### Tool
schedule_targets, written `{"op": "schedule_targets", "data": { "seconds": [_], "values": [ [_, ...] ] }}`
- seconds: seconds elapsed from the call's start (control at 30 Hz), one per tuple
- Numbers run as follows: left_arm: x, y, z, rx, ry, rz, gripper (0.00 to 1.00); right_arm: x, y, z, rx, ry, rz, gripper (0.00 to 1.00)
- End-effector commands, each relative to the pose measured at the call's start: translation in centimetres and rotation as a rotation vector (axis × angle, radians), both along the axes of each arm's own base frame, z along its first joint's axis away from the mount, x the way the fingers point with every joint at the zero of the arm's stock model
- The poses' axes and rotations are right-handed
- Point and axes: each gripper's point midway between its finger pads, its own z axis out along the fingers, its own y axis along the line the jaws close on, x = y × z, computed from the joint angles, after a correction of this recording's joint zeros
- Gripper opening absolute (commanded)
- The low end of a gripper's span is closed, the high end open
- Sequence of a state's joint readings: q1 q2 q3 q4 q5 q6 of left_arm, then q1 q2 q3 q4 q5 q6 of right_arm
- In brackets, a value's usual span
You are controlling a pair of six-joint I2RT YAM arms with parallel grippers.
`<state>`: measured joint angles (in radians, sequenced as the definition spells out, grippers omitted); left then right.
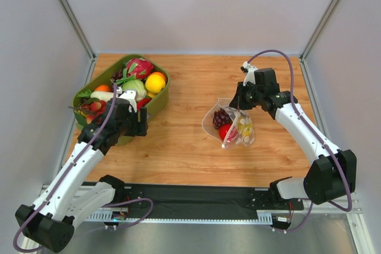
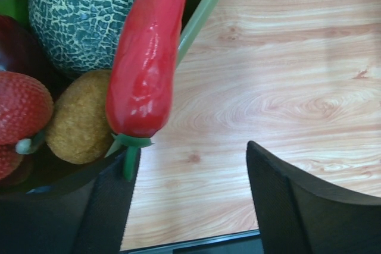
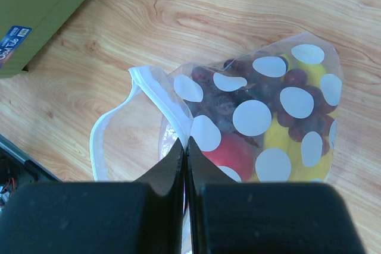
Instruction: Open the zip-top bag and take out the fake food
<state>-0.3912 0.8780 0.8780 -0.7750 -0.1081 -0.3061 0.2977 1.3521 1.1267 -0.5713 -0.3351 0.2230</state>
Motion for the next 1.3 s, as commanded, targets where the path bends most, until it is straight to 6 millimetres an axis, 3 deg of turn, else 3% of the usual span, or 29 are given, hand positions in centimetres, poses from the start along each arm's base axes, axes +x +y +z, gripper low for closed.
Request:
{"op": "schedule_targets", "data": {
  "seconds": [0.0,0.3,0.53,0.67,0.83,0.97,1.13,1.27],
  "values": [
    [1.2,0.8,2.7,0.013,-0.093,0.033,0.8,0.6,0.0,1.8,0.013,-0.059,0.005,0.0],
    [1.2,-0.6,6.0,-0.07,-0.172,-0.02,0.86,0.6,0.1,1.8,0.021,-0.056,0.008,0.0],
    [0.8,0.5,6.4,-0.043,-0.169,0.022,0.9,0.5,0.3,1.8,0.027,-0.056,0.015,0.0],
    [0.9,1.6,8.0,0.0,-0.226,0.046,0.92,0.5,0.3,1.8,0.03,-0.054,0.014,0.0],
    [1.5,0.8,10.6,-0.024,-0.3,-0.008,0.95,0.4,0.2,1.9,0.032,-0.056,0.014,0.0],
    [2.4,-1.6,12.6,-0.083,-0.345,-0.106,0.99,0.4,0.3,1.9,0.036,-0.057,0.012,0.0],
    [3.7,-5.2,13.8,-0.107,-0.367,-0.214,1.0,0.4,0.3,2.0,0.04,-0.056,0.012,0.0],
    [4.1,-11.1,14.2,-0.153,-0.375,-0.357,0.99,0.3,0.2,2.0,0.035,-0.054,0.011,0.0]
  ]
}}
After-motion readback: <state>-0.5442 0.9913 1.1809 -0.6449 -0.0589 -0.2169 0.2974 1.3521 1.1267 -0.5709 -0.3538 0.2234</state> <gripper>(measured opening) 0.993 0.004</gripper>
